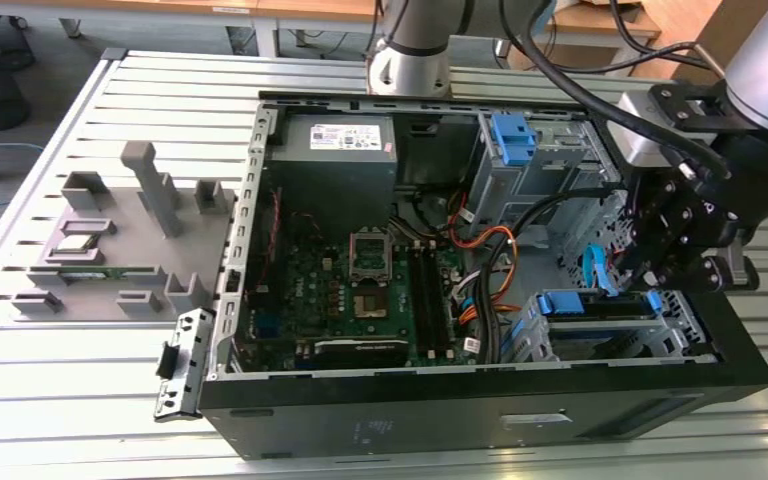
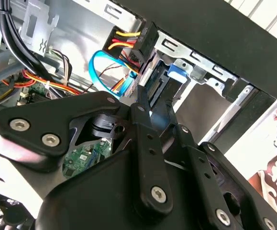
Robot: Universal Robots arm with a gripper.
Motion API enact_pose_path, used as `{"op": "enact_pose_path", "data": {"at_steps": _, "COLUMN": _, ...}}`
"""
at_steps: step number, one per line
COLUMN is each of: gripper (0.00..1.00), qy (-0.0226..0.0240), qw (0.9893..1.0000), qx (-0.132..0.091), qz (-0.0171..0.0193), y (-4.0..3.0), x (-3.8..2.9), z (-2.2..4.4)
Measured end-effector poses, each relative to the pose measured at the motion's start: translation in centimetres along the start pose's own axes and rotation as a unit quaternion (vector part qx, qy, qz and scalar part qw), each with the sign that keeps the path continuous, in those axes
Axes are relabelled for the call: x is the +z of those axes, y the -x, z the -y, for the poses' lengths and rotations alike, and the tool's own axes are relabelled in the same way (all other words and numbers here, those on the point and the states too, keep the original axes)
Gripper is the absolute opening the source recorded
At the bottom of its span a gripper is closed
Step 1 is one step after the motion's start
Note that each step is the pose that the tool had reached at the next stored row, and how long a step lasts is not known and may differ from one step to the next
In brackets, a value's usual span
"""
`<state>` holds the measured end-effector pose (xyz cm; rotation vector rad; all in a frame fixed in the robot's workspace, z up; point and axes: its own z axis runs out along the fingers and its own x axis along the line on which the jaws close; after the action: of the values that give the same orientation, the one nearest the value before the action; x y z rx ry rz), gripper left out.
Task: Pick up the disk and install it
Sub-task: 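Insert the first disk wire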
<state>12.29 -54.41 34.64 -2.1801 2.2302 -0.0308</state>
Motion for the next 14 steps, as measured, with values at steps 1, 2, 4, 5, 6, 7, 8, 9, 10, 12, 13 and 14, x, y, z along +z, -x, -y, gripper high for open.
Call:
{"op": "enact_pose_path", "data": {"at_steps": 1, "gripper": 0.30, "qy": 0.0000, "qw": 1.0000, "qx": 0.001, "qz": 0.0001, "y": 0.03, "x": 0.02, "z": 0.02}}
{"op": "enact_pose_path", "data": {"at_steps": 2, "gripper": 0.30, "qy": 0.0000, "qw": 1.0000, "qx": 0.002, "qz": 0.0000, "y": 0.04, "x": 0.03, "z": 0.07}}
{"op": "enact_pose_path", "data": {"at_steps": 4, "gripper": 0.30, "qy": 0.0000, "qw": 1.0000, "qx": 0.008, "qz": -0.0003, "y": 0.05, "x": 0.04, "z": 0.12}}
{"op": "enact_pose_path", "data": {"at_steps": 5, "gripper": 0.30, "qy": 0.0000, "qw": 0.9999, "qx": 0.013, "qz": -0.0004, "y": 0.05, "x": 0.05, "z": 0.13}}
{"op": "enact_pose_path", "data": {"at_steps": 6, "gripper": 0.30, "qy": -0.0001, "qw": 0.9999, "qx": 0.017, "qz": -0.0006, "y": 0.06, "x": 0.05, "z": 0.15}}
{"op": "enact_pose_path", "data": {"at_steps": 7, "gripper": 0.30, "qy": -0.0001, "qw": 0.9998, "qx": 0.022, "qz": -0.0007, "y": 0.06, "x": 0.05, "z": 0.16}}
{"op": "enact_pose_path", "data": {"at_steps": 8, "gripper": 0.30, "qy": -0.0001, "qw": 0.9996, "qx": 0.027, "qz": -0.0008, "y": 0.06, "x": 0.06, "z": 0.17}}
{"op": "enact_pose_path", "data": {"at_steps": 9, "gripper": 0.30, "qy": -0.0001, "qw": 0.9996, "qx": 0.030, "qz": -0.0009, "y": 0.06, "x": 0.06, "z": 0.17}}
{"op": "enact_pose_path", "data": {"at_steps": 10, "gripper": 0.30, "qy": -0.0001, "qw": 0.9995, "qx": 0.030, "qz": -0.0009, "y": 0.06, "x": 0.06, "z": 0.17}}
{"op": "enact_pose_path", "data": {"at_steps": 12, "gripper": 0.30, "qy": -0.0001, "qw": 0.9995, "qx": 0.030, "qz": -0.0009, "y": 0.06, "x": 0.07, "z": 0.17}}
{"op": "enact_pose_path", "data": {"at_steps": 13, "gripper": 0.30, "qy": -0.0001, "qw": 0.9995, "qx": 0.031, "qz": -0.0009, "y": 0.06, "x": 0.07, "z": 0.17}}
{"op": "enact_pose_path", "data": {"at_steps": 14, "gripper": 0.30, "qy": -0.0001, "qw": 0.9995, "qx": 0.031, "qz": -0.0009, "y": 0.06, "x": 0.07, "z": 0.17}}
